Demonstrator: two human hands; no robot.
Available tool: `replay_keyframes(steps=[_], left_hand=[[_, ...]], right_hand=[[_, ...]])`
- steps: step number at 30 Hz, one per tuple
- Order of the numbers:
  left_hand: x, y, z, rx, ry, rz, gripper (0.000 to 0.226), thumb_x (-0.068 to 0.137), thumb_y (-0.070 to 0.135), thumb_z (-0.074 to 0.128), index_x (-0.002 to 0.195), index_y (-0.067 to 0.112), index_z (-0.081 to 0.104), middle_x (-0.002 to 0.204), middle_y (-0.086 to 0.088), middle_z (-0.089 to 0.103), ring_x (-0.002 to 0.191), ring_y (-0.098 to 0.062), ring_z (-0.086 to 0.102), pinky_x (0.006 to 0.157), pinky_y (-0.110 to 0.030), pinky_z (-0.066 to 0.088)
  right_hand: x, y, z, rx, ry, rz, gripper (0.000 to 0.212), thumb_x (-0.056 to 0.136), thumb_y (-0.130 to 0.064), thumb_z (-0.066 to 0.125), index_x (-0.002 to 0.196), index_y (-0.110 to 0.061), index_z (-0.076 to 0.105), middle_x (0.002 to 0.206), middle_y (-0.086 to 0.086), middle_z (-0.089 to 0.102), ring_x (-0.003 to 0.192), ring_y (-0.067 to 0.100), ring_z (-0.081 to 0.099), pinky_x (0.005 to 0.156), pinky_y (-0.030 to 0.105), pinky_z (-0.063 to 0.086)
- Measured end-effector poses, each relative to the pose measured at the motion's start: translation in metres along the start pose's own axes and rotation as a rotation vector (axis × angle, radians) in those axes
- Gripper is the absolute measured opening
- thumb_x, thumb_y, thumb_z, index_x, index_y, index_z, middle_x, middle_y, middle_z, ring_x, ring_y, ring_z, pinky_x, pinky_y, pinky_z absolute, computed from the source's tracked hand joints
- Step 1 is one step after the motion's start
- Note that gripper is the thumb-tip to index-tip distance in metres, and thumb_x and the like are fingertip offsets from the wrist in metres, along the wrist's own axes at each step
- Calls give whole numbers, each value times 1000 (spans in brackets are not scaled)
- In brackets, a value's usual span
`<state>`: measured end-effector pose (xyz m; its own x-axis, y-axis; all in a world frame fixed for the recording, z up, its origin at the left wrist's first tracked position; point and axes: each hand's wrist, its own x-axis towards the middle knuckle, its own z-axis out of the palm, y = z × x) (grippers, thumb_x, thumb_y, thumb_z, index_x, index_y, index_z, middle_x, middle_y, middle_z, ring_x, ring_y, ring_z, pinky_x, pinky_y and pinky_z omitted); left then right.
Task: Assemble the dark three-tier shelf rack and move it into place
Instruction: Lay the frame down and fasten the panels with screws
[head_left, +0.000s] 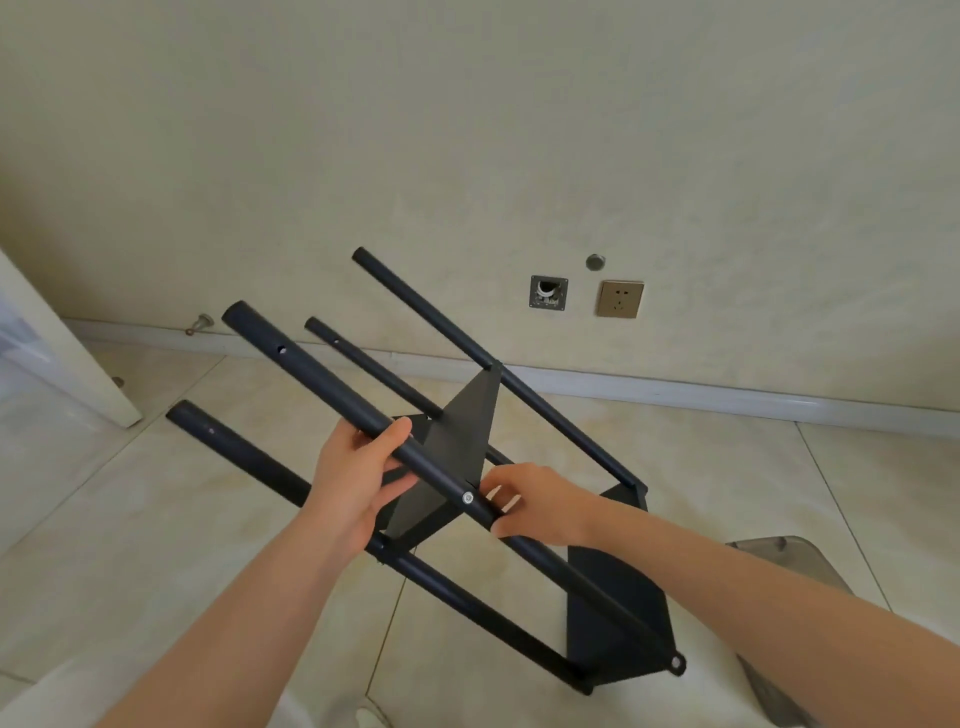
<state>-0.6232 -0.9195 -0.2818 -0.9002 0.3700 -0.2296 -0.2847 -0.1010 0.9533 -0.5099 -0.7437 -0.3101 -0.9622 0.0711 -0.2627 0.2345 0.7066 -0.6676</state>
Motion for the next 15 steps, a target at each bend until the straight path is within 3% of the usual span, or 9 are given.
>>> replay_keyframes(steps=[3, 7, 13, 15], left_hand=[[-1, 13, 13, 123, -75, 41, 22, 95, 14, 68, 115, 20, 61, 98, 1, 74, 94, -16, 74, 65, -28, 61], [0, 27, 25, 301, -185, 85, 21, 94, 18, 69, 113, 18, 62, 108, -4, 70, 97, -16, 73, 67, -26, 61], [3, 40, 34, 505, -259, 145, 23, 92, 14, 71, 108, 26, 60, 104, 0, 70, 87, -4, 73, 63, -21, 59], [3, 43, 34, 589, -276, 176, 23, 92, 16, 71, 108, 27, 58, 100, -1, 72, 88, -6, 73, 67, -24, 61]], right_hand=[[-3, 4, -12, 13, 14, -7, 29, 93, -23, 66, 121, -18, 62, 119, -2, 66, 104, 12, 62, 91, 24, 49], [-15, 17, -51, 17, 140, 55, 23, 96, -29, 62, 118, -23, 65, 116, -10, 64, 103, 6, 61, 82, 14, 43], [-39, 49, -105, 63, 441, 303, 36, 98, -28, 59, 132, -18, 49, 123, 1, 59, 100, 14, 57, 79, 23, 46], [-44, 53, -117, 139, 509, 365, 45, 98, -29, 59, 138, -17, 42, 129, 4, 54, 107, 20, 57, 87, 33, 52]])
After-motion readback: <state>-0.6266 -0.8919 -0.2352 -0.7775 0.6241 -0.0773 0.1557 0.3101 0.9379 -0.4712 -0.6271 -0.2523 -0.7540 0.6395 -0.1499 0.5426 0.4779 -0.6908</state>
